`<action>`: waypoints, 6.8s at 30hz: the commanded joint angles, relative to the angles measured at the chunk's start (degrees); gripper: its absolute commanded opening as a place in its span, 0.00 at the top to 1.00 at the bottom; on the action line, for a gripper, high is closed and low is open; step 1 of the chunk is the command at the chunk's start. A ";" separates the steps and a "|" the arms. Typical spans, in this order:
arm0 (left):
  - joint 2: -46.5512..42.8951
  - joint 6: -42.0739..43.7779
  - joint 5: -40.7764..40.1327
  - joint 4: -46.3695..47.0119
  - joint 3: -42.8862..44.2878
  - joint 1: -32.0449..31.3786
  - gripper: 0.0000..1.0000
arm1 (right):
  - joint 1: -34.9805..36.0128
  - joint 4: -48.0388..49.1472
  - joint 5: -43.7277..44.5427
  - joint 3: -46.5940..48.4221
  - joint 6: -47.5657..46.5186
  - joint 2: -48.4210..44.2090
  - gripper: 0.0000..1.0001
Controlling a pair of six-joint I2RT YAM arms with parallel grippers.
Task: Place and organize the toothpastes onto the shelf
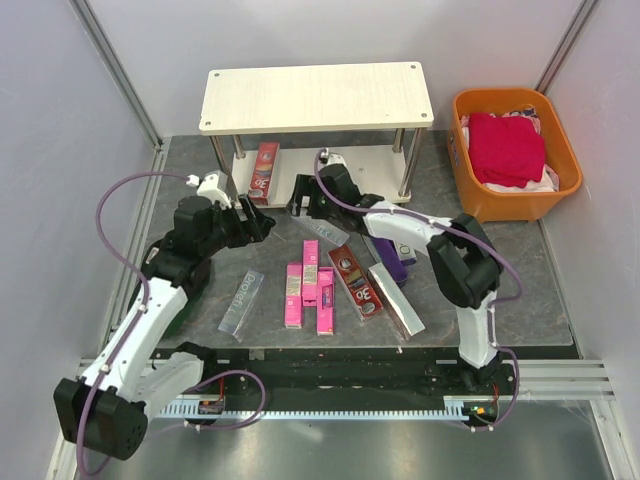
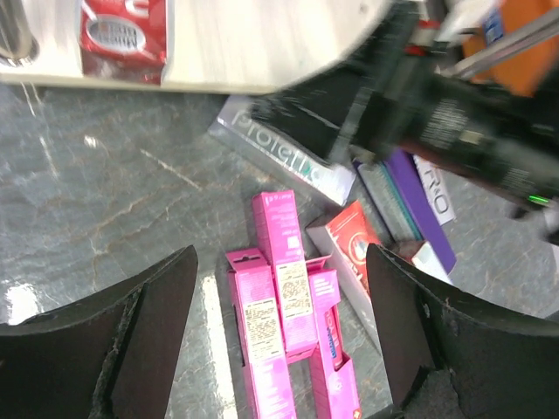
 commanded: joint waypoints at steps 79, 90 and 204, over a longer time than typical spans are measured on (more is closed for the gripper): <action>19.85 -6.41 26.03 26.67 -3.01 -3.85 0.16 | 0.60 -16.59 -9.61 -30.27 -9.09 -41.65 0.78; 18.01 -13.97 39.93 48.56 -9.87 -3.85 0.16 | -7.74 10.21 -34.40 -35.19 4.88 -40.51 0.78; -8.18 -2.38 -8.75 4.01 -2.31 0.37 0.00 | -10.12 15.95 -28.44 6.44 16.75 7.74 0.89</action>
